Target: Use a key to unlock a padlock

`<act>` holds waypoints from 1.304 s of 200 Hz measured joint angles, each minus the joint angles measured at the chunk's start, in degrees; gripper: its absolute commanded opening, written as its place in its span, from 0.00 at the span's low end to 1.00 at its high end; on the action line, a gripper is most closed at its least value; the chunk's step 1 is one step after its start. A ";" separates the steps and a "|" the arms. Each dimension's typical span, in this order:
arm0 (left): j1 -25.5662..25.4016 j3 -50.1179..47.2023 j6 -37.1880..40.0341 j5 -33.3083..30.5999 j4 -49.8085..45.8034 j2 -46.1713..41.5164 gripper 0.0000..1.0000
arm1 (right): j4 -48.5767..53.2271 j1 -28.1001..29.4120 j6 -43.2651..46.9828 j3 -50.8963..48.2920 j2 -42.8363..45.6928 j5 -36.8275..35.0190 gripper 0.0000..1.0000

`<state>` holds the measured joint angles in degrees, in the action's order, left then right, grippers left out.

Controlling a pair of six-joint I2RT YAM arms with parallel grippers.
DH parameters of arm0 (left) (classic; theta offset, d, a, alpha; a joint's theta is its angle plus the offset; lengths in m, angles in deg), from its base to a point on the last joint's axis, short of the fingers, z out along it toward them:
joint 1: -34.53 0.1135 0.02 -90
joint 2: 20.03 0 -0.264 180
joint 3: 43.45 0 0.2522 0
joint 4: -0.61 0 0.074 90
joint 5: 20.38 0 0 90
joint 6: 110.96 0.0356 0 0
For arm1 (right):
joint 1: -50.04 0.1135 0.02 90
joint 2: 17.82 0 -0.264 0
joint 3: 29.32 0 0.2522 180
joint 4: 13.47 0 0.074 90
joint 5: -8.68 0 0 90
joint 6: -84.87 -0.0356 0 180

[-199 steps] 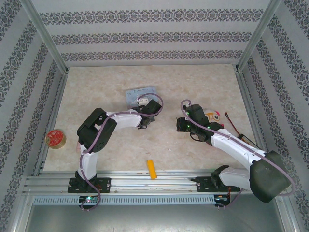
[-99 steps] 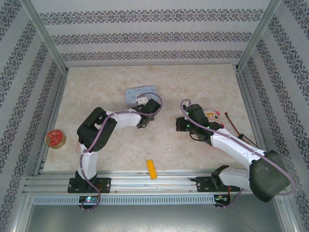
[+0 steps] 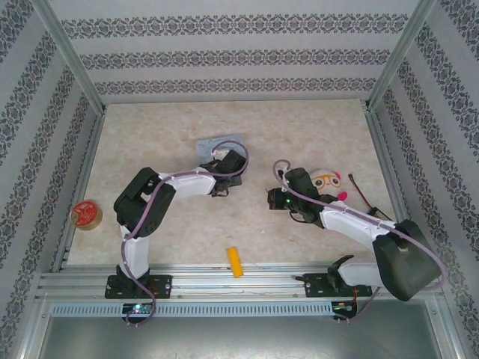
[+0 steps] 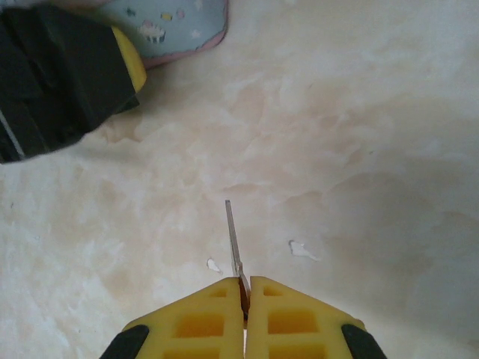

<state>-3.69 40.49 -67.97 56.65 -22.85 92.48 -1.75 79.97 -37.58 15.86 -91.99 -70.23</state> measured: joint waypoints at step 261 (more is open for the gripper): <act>0.09 -10.82 -14.19 12.79 12.81 -4.57 0.00 | -22.05 6.71 -5.38 -3.26 -16.22 4.90 0.00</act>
<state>-3.60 29.67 -82.15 69.43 -10.04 87.91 -23.80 86.68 -42.96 12.60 -108.21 -65.33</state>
